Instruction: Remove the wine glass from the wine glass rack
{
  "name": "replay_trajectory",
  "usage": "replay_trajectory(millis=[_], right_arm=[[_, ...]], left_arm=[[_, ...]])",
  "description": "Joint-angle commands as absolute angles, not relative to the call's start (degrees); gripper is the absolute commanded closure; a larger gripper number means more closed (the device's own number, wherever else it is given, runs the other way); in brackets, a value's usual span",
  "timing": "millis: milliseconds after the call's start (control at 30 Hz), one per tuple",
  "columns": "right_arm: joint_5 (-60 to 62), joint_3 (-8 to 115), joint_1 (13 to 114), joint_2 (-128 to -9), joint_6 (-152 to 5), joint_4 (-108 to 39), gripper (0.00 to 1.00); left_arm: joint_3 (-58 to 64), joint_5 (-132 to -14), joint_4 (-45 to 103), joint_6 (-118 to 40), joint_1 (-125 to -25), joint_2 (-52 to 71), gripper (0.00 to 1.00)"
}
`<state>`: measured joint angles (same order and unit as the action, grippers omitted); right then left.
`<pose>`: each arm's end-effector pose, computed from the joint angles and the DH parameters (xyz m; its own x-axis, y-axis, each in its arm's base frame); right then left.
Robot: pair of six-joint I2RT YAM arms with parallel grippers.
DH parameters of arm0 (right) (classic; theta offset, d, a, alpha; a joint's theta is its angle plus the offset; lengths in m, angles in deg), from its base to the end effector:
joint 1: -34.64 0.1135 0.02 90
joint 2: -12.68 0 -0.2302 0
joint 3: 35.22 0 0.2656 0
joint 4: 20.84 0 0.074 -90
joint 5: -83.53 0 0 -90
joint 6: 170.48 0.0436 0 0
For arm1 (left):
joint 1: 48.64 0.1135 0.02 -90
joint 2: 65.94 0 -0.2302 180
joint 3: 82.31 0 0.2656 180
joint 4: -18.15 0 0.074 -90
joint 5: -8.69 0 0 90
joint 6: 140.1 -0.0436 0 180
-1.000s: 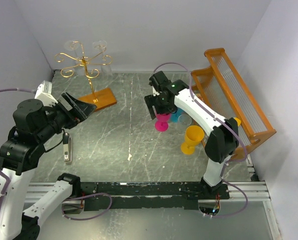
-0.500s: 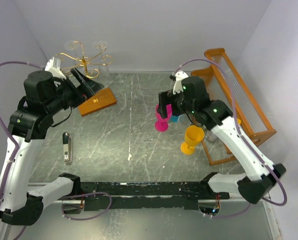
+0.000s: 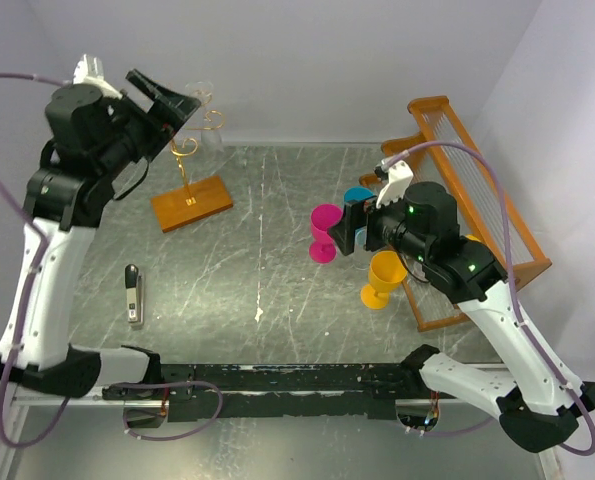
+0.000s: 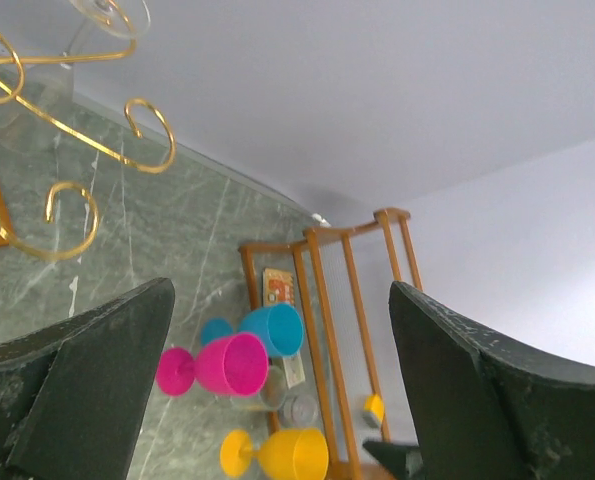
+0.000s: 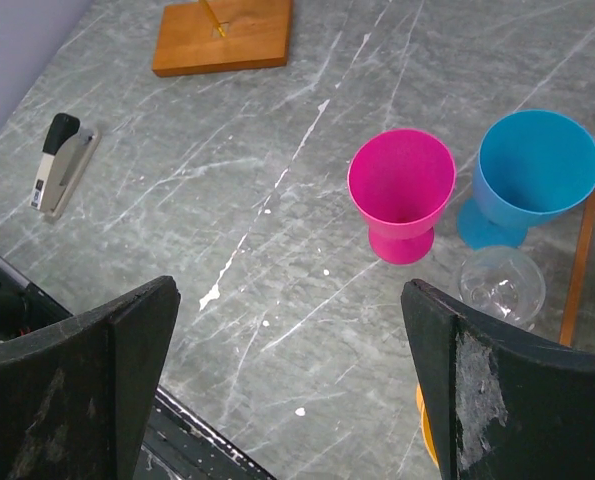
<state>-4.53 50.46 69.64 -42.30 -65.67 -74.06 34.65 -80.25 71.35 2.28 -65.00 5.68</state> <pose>0.1834 0.1302 0.3926 -0.4564 -0.0077 -0.8897 -0.4988 0.8303 0.2487 0.2402 -0.0714 0.5048 -0.3171 -0.7323 -0.6027 0.0787 0.6130 -0.7862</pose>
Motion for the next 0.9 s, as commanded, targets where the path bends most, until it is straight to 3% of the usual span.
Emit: replay_trajectory(millis=[0,467,867], right_arm=[[-5.3,50.4,69.6,-40.5,-65.7,-74.7,0.05],[-10.3,50.1,69.6,-38.1,-66.6,-77.9,0.04],[-16.0,52.5,69.7,-35.7,-68.9,-81.5,0.03]], left_arm=[[40.8,-84.8,69.7,4.5,-65.3,13.5,0.02],[54.8,-98.1,69.7,12.4,-64.7,32.4,0.21],[61.9,-83.4,66.8,8.4,-53.3,42.9,0.32]])
